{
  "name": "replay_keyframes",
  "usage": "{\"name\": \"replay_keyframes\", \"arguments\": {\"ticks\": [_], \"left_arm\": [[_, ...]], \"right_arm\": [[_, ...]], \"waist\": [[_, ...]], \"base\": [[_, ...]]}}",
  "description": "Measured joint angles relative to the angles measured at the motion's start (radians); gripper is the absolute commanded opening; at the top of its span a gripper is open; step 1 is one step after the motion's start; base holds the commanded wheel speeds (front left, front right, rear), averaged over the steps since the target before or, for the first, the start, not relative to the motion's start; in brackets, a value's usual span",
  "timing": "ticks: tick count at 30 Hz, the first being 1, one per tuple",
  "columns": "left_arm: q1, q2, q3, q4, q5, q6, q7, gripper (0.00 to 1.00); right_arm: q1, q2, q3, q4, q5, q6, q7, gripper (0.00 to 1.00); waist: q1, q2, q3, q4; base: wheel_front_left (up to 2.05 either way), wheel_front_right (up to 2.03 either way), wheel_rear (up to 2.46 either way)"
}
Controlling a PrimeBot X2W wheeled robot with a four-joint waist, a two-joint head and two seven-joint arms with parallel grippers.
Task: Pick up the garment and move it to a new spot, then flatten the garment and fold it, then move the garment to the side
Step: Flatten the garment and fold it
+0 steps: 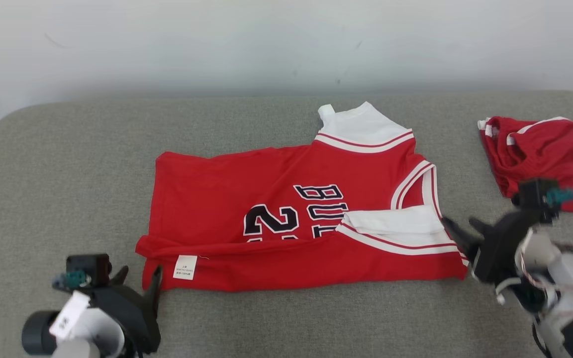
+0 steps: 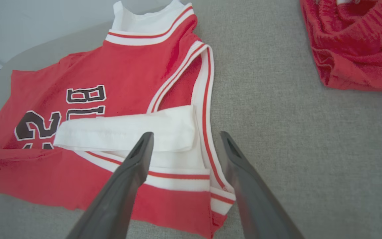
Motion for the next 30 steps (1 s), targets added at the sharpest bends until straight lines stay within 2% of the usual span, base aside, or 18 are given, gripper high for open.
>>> {"name": "replay_keyframes", "arguments": {"ticks": [7, 14, 30], "left_arm": [[0.118, -0.014, -0.001, -0.055, 0.011, 0.029, -0.099, 1.00], [0.129, -0.023, 0.000, -0.068, 0.011, 0.038, -0.143, 1.00], [0.079, -0.047, -0.002, 0.017, -0.007, 0.035, -0.166, 1.00]], "right_arm": [[0.149, -0.030, 0.029, -0.085, -0.049, 0.006, -0.098, 1.00], [0.224, -0.044, 0.047, -0.119, -0.090, 0.006, -0.149, 1.00], [0.201, -0.055, 0.093, -0.108, -0.170, -0.029, -0.174, 1.00]], "waist": [[-0.0001, -0.0001, -0.026, 0.005], [0.0000, -0.0001, -0.029, -0.003], [0.0002, 0.0000, 0.012, -0.017]], "base": [[0.00, 0.00, 0.00], [0.00, 0.00, 0.00], [0.00, 0.00, 0.00]]}}
